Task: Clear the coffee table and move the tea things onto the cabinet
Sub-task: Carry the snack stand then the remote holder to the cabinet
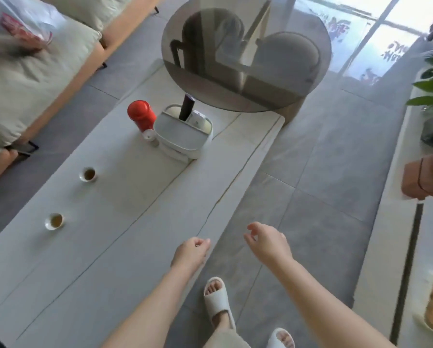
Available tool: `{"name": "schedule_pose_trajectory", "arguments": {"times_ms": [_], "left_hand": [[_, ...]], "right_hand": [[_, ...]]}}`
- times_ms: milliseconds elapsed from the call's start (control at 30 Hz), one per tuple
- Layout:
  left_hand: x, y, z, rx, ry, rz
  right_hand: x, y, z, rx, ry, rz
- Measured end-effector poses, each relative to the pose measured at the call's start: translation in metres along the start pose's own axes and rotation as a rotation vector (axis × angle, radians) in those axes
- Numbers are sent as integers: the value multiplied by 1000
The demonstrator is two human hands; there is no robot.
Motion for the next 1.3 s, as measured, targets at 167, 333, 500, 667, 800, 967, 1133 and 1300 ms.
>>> {"name": "schedule_pose_trajectory", "arguments": {"times_ms": [167,333,500,667,800,967,1133,1300], "left_hand": [[-20,-43,13,56,-57,-145],[-21,-71,35,108,-93,-246],[3,-101,76,165,-106,-346],[37,-143,131,242,-108,-414],[70,-176,185,289,-84,-355],[108,-207,244,401,-34,-363],[126,-215,285,436,-44,-425],[119,-216,306,432,-95,-524]], "right_hand": [[-60,7,32,-45,-92,-36],[-95,8,66,-96,-121,-75],[-116,1,121,-134,-111,-74],[-134,-10,191,-124,-60,80],[-142,-15,248,-99,16,176],[-156,2,296,-131,148,425],[-158,34,318,-164,242,759],[-152,50,318,-253,283,995]]}}
Point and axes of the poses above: each hand's wrist, its own z-axis towards the middle knuckle, its own y-axis out of the palm, x = y × z, the point moved 3 cm from there along z, towards the middle knuckle, and after that the axes turned 14 degrees about z, right-handed, at the moved point
